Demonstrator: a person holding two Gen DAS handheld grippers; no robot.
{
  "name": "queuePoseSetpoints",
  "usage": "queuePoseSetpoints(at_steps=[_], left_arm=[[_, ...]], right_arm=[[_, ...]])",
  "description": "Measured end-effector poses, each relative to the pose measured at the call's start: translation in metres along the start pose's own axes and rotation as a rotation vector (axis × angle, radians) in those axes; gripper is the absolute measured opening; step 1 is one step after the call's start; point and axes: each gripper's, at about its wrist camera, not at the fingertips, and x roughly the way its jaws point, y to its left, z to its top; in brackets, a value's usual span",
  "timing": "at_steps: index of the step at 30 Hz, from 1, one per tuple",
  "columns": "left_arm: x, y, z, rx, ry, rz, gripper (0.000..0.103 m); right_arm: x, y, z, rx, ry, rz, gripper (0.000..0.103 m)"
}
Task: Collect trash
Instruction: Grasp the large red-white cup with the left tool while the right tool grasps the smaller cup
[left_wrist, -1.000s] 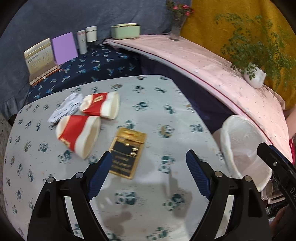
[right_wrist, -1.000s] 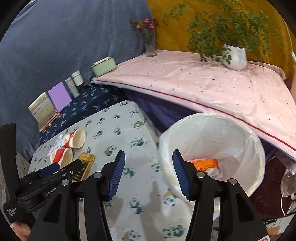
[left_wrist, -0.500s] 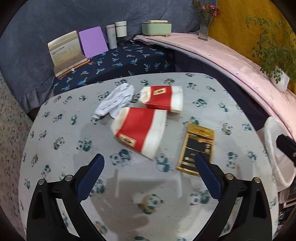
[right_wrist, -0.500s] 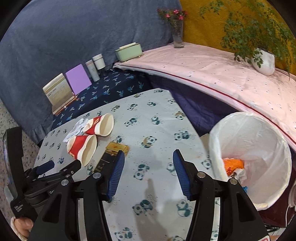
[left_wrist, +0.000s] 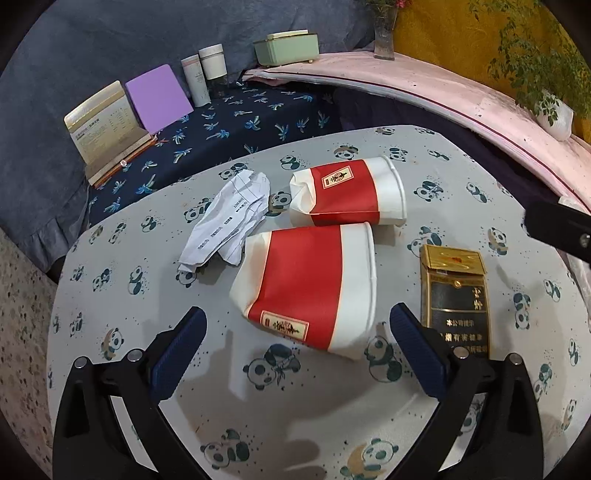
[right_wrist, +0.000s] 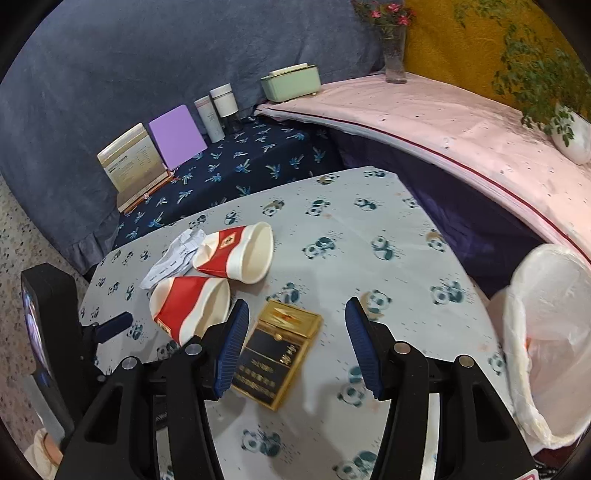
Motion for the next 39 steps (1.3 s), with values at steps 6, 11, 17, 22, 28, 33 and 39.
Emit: queuePoseSetpoints(at_steps=[6,11,17,22,28,33,39], left_arm=[[0.014,0.007,0.008,-0.065,0.025,-0.049,0.093],[0.020,0.007,0.011,-0.080,0.036,-0.056,0.086],[0.017,0.009,0.012,-0.100,0.034,-0.051,0.085],[0.015,0.014,0.009,-0.125,0.044,-0.044,0.085],[0.012,0.019,0.005,-0.152,0.056,-0.037,0.085],[0.002,0.020,0.004,-0.171,0.054,-0.033,0.085],[-0.019,0.012,0.008,-0.168,0.026,-0.039,0.085]], right_arm=[[0.030,0.015,0.014,-0.015,0.027,0.021,0.053],[0.050,0.024,0.023,-0.021,0.039,0.031,0.053],[0.072,0.032,0.032,-0.029,0.068,0.069,0.053],[0.088,0.041,0.034,-0.046,0.099,0.098,0.048],[0.095,0.046,0.030,-0.062,0.131,0.138,0.009],[0.077,0.045,0.028,-0.073,0.088,0.149,0.004],[0.042,0.030,0.030,-0.050,0.029,0.130,0.003]])
